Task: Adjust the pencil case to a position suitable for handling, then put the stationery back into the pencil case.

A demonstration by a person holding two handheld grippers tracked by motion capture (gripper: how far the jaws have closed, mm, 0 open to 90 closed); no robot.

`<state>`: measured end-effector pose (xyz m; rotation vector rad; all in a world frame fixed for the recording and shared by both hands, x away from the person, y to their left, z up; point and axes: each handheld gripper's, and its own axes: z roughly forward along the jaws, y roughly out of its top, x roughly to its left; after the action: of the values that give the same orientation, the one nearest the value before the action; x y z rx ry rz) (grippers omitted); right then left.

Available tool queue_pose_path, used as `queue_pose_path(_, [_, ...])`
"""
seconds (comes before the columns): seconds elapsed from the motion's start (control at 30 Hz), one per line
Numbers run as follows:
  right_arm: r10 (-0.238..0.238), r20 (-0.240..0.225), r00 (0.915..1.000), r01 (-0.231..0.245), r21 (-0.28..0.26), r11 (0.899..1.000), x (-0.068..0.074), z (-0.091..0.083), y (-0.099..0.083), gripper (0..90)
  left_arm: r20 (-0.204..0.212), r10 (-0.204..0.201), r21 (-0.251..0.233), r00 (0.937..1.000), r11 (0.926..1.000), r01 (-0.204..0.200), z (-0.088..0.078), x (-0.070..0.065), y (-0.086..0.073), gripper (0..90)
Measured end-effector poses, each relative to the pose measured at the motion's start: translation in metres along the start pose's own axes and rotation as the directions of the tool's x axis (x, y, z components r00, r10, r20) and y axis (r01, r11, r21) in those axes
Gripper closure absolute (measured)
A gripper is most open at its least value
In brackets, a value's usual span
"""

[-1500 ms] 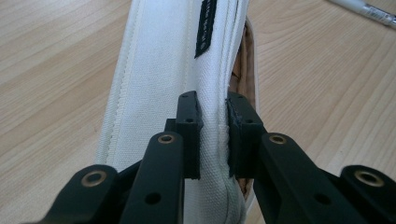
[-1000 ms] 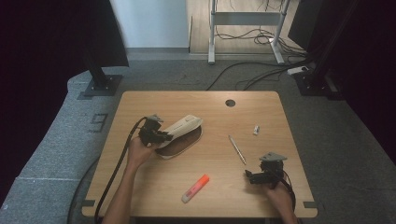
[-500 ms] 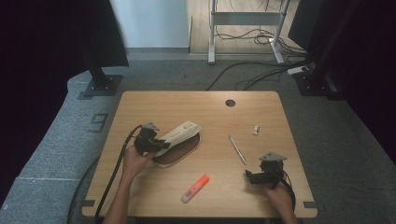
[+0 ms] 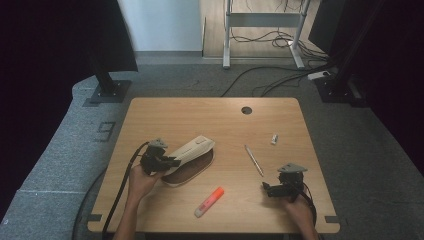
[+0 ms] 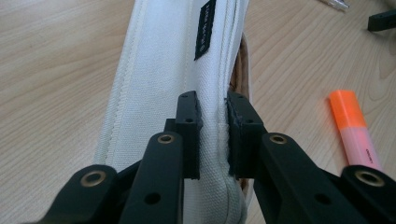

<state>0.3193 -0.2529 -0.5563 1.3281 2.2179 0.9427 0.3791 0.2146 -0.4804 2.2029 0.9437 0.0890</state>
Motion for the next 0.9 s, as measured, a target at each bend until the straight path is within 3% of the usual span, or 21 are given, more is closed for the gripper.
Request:
queue_pose_path(0.67, [0.001, -0.001, 1.0, -0.001, 0.008, 1.0, 0.0001, 0.0012, 0.0025, 0.0, -0.008, 0.011, -0.01, 0.9999, 0.9999, -0.011, 0.0015, -0.0012, -0.0007, 76.5])
queue_pose_path(0.9, [-0.01, -0.029, 0.9995, 0.011, 0.011, 1.0, -0.0012, -0.0025, 0.0083, 0.9, -0.01, 0.018, -0.007, 0.9998, 0.9998, -0.018, 0.0018, -0.0015, -0.0008, 76.3])
